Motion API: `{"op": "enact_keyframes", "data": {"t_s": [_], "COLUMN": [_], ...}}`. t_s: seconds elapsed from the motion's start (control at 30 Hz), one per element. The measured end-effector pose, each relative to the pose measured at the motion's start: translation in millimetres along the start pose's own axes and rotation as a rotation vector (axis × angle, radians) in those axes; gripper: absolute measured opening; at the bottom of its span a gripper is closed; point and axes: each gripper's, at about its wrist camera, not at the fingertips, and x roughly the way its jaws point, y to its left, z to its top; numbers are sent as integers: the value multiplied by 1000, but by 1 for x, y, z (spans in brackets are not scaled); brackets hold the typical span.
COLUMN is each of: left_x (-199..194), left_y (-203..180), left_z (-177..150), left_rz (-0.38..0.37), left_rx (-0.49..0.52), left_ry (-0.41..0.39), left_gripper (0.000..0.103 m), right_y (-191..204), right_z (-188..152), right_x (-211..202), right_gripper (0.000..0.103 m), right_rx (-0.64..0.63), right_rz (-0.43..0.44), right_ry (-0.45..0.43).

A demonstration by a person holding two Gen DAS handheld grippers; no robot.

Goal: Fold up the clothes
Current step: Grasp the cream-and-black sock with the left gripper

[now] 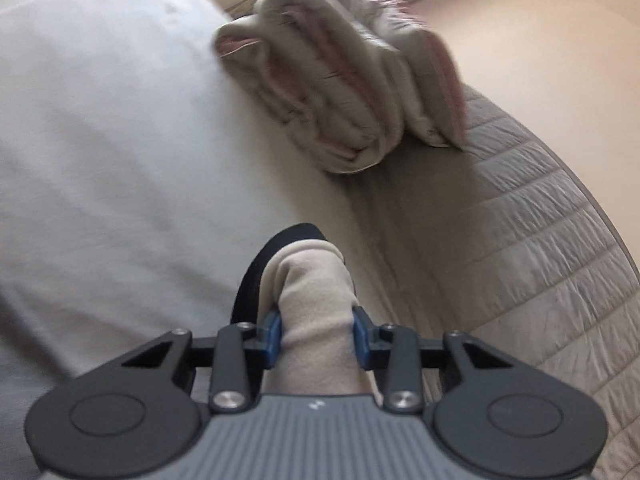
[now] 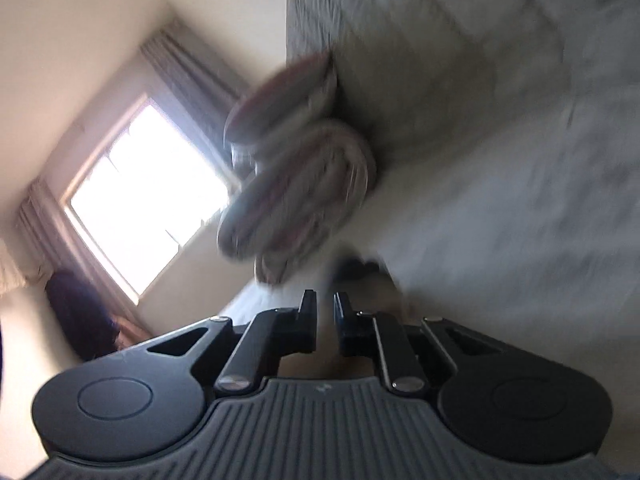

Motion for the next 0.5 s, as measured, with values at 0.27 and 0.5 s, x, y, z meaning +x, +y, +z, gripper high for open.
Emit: {"op": "enact_keyframes", "data": {"t_s": [0.27, 0.5], "left_x": [-4, 8], "left_y": [12, 26], "left_z": [12, 21], "left_rz": [142, 165], "left_rx": [-41, -19], "left_ry": [54, 158], "left_gripper": [43, 59], "right_y": [-29, -30], "right_z": [11, -10], "right_x": [11, 20], "right_gripper": [81, 75], "right_rx": [208, 233], "right_rz": [-63, -98], "right_ry": [152, 260]}}
